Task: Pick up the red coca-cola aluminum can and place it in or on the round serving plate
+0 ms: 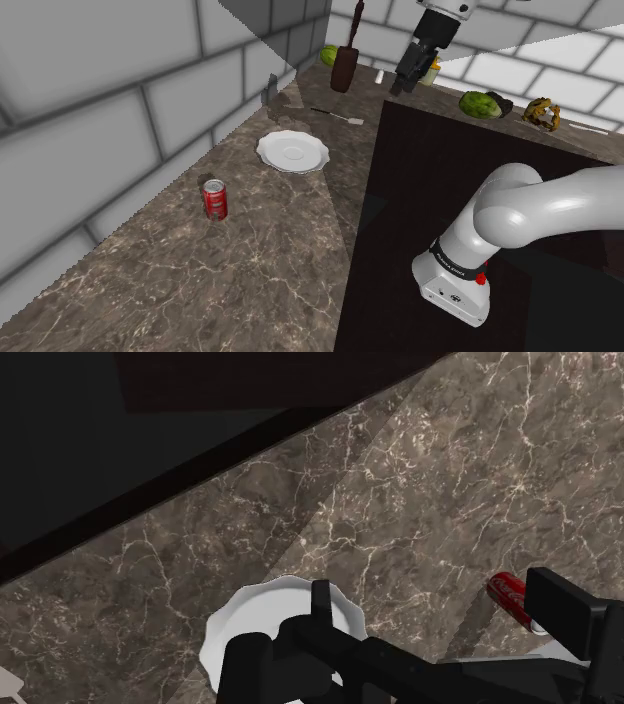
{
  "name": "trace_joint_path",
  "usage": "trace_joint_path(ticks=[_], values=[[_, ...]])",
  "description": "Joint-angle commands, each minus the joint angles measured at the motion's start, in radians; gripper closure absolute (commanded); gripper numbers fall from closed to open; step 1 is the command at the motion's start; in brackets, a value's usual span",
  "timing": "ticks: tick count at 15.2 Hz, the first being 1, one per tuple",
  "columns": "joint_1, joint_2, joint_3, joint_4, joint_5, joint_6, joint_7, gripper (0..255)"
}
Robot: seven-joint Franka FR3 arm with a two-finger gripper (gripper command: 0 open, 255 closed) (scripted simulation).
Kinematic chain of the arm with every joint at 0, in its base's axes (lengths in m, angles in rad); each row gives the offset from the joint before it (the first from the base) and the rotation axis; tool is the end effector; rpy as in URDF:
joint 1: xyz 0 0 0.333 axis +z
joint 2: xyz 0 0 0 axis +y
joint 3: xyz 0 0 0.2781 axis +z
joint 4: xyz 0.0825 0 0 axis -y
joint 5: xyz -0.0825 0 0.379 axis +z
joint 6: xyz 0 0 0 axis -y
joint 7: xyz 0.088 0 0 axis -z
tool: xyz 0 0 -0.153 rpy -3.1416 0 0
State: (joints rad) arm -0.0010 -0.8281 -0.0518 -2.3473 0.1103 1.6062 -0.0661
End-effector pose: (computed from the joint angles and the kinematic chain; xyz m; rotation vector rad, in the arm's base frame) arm 0.3263 -0.0032 0.5402 -2.9942 -0.0438 -0.1407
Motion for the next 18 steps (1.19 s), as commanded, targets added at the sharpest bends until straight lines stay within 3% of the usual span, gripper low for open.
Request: trace_joint_path(ticks=[1, 11, 18], values=[[0.000, 0.000, 0.000, 0.000, 0.000, 0.000, 0.000, 0], [0.043, 0.200, 0.200, -0.038, 0.076, 0.243, 0.193, 0], [0.054, 0.413, 0.333, 0.017, 0.075, 0.400, 0.338, 0]])
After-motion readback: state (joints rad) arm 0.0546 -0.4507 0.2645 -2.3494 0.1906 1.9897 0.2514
